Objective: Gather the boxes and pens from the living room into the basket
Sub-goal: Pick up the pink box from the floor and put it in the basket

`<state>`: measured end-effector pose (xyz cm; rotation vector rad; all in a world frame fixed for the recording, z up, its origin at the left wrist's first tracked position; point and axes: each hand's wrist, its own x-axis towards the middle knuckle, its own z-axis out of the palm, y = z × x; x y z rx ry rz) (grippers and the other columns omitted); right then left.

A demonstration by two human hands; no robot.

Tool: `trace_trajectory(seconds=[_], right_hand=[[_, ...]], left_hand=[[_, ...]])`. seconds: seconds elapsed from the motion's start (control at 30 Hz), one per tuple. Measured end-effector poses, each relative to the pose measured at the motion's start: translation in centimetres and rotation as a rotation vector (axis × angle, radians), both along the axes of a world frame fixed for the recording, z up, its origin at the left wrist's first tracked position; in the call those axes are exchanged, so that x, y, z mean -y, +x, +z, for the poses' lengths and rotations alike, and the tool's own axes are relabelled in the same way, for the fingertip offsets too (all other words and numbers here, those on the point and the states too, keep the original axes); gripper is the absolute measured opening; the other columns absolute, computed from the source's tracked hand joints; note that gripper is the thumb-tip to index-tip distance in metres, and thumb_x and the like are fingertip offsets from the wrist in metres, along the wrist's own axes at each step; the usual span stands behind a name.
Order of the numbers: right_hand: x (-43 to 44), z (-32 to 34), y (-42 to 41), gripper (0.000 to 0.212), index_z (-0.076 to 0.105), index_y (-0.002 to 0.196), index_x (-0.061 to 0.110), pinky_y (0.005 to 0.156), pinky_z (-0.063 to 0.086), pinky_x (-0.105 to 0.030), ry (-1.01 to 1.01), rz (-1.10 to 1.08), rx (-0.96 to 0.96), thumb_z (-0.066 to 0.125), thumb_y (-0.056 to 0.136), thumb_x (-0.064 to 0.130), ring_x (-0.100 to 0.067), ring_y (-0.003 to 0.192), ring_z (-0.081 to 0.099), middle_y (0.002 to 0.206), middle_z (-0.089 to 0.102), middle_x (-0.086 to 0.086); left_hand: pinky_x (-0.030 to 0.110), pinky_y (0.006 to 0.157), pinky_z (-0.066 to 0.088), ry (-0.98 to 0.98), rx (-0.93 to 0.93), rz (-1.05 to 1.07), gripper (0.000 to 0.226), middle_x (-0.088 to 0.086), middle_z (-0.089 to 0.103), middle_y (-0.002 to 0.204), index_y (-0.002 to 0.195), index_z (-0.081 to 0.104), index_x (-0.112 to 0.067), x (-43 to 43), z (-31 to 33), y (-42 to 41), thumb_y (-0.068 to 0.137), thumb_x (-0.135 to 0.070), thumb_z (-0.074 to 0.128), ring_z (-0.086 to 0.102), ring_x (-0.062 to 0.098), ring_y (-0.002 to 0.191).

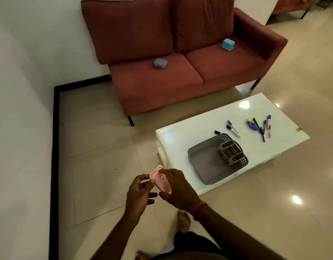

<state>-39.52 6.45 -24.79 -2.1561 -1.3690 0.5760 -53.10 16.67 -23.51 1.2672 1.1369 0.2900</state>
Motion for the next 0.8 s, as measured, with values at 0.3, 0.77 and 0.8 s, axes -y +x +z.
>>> trace_trajectory(seconds=[0.3, 0.77, 0.8], right_hand=[[2.1, -3.5, 10.0, 0.075, 0.040, 0.140, 0.024, 0.090, 0.043, -0.027, -0.019, -0.199, -0.105, 0.071, 0.072, 0.031, -0.020, 0.115, 0.044, 0.130, 0.050, -0.001], [4.0, -8.9, 17.8, 0.064, 0.051, 0.129, 0.019, 0.096, 0.046, -0.032, -0.025, -0.486, -0.228, 0.077, 0.072, 0.030, -0.018, 0.110, 0.050, 0.125, 0.057, 0.000], [4.1, -9.4, 18.4, 0.063, 0.052, 0.128, 0.018, 0.096, 0.046, -0.033, -0.033, -0.495, -0.224, 0.078, 0.071, 0.028, -0.019, 0.109, 0.051, 0.124, 0.057, 0.000]], left_hand=[[0.032, 0.068, 0.058, 0.034, -0.111, -0.229, 0.029, -0.010, 0.069, 0.112, 0.121, 0.057, -0.039, 1.4, -1.2, 10.1, 0.094, -0.034, 0.068, 0.075, 0.020, 0.082], [0.037, 0.081, 0.057, -0.027, -0.157, -0.446, 0.051, -0.010, 0.057, 0.138, 0.137, 0.050, -0.033, 2.2, -6.8, 21.2, 0.091, -0.038, 0.071, 0.068, 0.021, 0.108], [0.040, 0.086, 0.057, -0.025, -0.151, -0.454, 0.053, -0.010, 0.057, 0.138, 0.139, 0.048, -0.034, 2.1, -7.3, 22.1, 0.091, -0.037, 0.072, 0.066, 0.023, 0.112]])
